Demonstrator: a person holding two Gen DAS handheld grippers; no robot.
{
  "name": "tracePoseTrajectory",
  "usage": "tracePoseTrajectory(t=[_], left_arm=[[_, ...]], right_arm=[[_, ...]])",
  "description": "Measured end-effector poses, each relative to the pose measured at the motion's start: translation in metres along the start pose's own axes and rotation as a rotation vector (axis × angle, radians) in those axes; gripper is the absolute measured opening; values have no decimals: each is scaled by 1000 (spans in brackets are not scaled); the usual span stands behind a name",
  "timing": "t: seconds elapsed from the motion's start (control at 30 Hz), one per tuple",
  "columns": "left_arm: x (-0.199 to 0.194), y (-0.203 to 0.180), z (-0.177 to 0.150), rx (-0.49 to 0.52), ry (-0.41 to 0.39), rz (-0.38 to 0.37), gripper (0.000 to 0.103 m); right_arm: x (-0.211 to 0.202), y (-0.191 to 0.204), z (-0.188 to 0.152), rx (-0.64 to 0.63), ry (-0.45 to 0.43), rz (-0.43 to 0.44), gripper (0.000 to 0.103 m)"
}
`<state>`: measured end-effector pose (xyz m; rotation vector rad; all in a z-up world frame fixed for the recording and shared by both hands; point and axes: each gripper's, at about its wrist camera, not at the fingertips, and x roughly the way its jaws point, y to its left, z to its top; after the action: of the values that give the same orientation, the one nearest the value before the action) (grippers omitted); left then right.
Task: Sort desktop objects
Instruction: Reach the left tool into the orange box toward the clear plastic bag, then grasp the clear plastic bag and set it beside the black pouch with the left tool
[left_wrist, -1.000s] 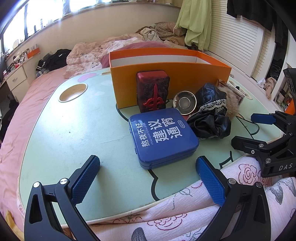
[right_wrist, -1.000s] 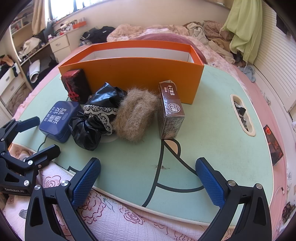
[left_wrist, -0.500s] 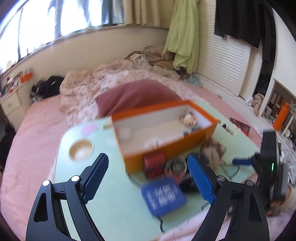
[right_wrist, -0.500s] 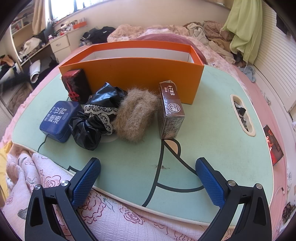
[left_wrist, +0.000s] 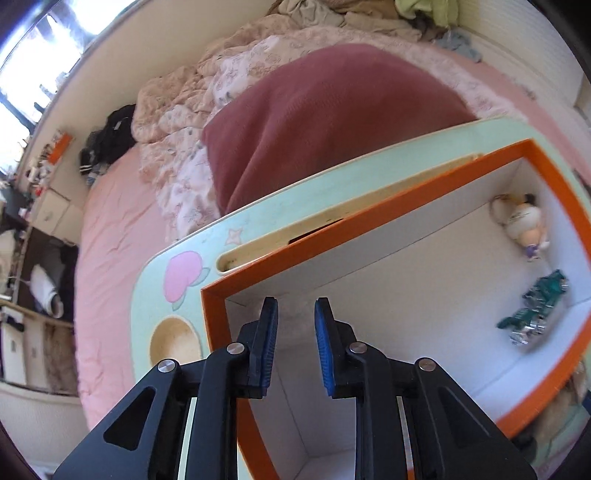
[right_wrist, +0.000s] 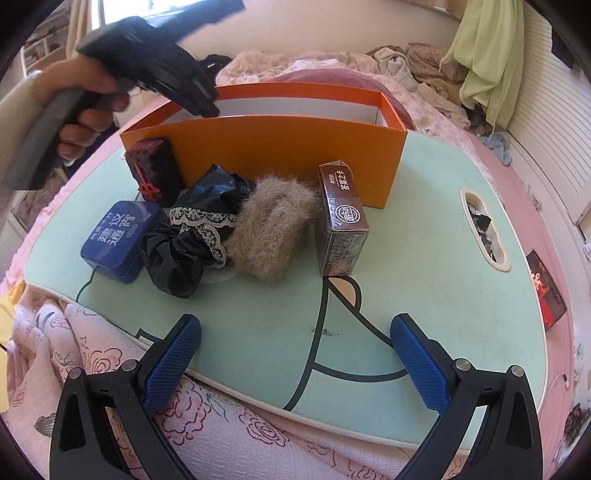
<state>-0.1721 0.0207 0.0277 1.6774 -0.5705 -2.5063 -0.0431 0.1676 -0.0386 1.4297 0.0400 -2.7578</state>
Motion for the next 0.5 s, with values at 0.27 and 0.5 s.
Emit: tracePoseTrajectory(t=[0.27, 0.5], left_arm=[[3, -20, -3, 84, 10, 39, 22], [-35, 12, -11, 22, -79, -121, 0]], right_arm=[[1, -2, 0, 8, -3, -3, 103], [1, -3, 0, 9, -3, -4, 103]])
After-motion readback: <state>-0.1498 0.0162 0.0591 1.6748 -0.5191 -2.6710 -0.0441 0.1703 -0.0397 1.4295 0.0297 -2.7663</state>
